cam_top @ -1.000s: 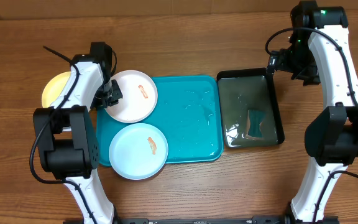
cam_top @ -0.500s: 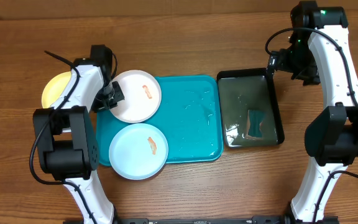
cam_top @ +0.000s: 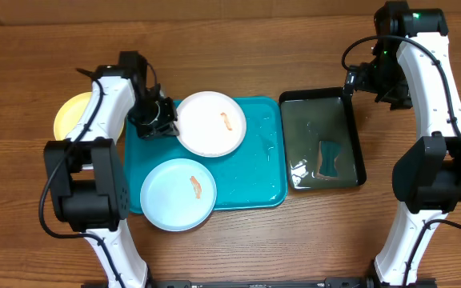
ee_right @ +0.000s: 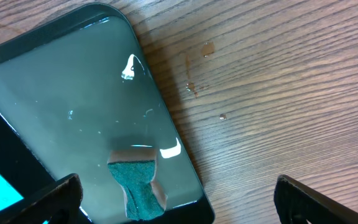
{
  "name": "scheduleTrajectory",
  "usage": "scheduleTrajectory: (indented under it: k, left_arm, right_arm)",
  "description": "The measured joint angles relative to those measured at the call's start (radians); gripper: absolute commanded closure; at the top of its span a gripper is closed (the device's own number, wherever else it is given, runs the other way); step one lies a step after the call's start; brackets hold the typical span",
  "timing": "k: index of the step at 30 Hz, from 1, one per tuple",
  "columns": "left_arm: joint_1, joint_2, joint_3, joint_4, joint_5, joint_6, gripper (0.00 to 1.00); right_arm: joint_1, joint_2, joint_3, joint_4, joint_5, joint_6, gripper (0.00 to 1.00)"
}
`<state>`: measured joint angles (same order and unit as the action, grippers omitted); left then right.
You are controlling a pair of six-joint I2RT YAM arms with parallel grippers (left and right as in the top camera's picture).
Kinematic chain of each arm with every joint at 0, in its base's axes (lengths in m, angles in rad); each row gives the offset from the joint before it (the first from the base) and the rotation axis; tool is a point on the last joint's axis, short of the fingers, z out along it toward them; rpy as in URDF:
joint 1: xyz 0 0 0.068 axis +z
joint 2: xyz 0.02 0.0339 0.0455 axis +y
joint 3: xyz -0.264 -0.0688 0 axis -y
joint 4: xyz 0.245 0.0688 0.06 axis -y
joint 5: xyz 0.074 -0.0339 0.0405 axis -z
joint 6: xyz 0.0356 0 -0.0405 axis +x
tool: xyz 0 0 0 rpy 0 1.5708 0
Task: Clean dirty plates on tray and stack at the side
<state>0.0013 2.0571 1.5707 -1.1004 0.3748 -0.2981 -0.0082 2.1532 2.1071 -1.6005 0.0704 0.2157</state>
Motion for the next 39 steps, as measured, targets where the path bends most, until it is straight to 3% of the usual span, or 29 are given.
scheduleTrajectory:
  k: [13,34,39]
  left_arm:
    - [-0.183,0.0,-0.009,0.054,-0.042,-0.048,0.96]
    - [-0.212,0.0,-0.044,0.083,-0.185,-0.087,0.96]
    - [-0.218,0.0,-0.072,0.123,-0.186,-0.088,0.96]
  right_arm:
    - [0.0,0.0,0.0,0.0,0.0,0.0,0.0]
    - [0.0,0.0,0.0,0.007,-0.001,0.001,0.0]
    - [0.0,0.0,0.0,0.016,-0.093,0.0,0.0]
